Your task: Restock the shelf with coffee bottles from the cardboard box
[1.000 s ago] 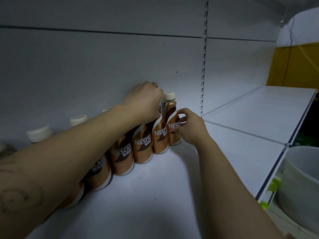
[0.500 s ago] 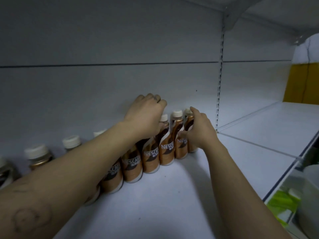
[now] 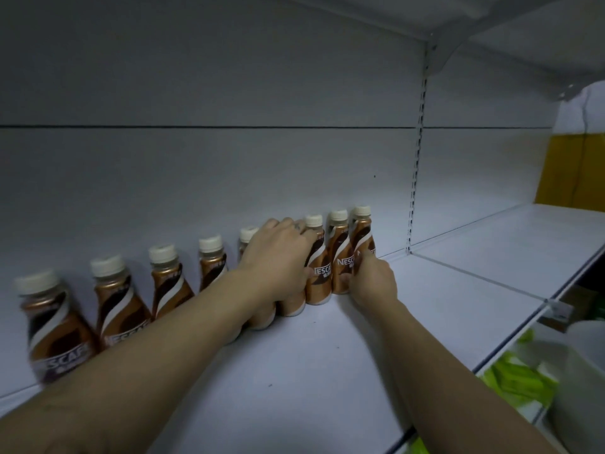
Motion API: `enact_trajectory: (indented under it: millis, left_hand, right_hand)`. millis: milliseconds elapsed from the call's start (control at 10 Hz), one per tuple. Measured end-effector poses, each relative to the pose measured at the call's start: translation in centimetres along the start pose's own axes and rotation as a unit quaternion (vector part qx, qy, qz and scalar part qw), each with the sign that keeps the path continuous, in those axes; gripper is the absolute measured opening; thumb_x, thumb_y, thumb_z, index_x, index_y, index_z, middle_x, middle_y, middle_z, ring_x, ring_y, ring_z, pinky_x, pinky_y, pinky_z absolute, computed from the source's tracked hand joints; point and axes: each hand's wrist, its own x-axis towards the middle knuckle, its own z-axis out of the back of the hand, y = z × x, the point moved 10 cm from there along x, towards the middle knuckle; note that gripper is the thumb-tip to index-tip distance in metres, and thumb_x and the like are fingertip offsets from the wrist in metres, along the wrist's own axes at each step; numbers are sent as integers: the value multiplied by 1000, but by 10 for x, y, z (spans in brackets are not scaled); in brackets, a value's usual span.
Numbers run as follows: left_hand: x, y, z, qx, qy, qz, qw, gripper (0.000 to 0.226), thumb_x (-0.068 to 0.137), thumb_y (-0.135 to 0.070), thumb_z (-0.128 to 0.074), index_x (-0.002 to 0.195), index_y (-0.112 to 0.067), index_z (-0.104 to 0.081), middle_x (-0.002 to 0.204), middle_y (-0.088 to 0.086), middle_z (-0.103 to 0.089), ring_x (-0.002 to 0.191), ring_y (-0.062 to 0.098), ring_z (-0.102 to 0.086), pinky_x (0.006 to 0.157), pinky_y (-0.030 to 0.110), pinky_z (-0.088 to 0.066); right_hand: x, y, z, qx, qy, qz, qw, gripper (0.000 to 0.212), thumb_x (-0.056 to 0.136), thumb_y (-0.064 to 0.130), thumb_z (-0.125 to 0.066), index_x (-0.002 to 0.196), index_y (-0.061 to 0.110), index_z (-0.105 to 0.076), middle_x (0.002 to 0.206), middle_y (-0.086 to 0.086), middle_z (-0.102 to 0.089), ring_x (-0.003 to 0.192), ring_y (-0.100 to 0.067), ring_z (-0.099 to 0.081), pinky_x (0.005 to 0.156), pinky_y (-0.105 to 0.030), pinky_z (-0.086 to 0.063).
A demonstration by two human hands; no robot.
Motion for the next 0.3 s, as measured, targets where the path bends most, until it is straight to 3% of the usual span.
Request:
enact_trajectory:
  millis: [100,200,300]
  left_hand:
    - [-10,1,-2,-24,8,21,999,47,82,-46,-61,121,-20,-54,118,3,-58,109,23,-49,94,36,-34]
    - [-25,9,3,-38,2,45,998,47,81,-48,-59,119,-21,-55,118,1,-58,109,22,-49,94,35,-34]
    - [-52,28,14,-49,-16,89,995,52,80,-50,-60,123,-22,-53,120,0,-58,109,21,-50,92,34,-36]
  right_hand:
    - [-4,0,5,-15,3,-4,1000,26,79,32,-68,97,16,-58,93,-8,-68,77,-25,-58,69,-33,-45]
    - [-7,11,14,-41,-10,7,999,39,77,44,-70,99,17,-53,94,-6,-67,74,-23,-53,66,-31,-40]
    - [-17,49,28,-28,-14,82,996,56,73,50,-74,112,18,-52,109,-6,-62,98,-26,-59,73,-33,-43]
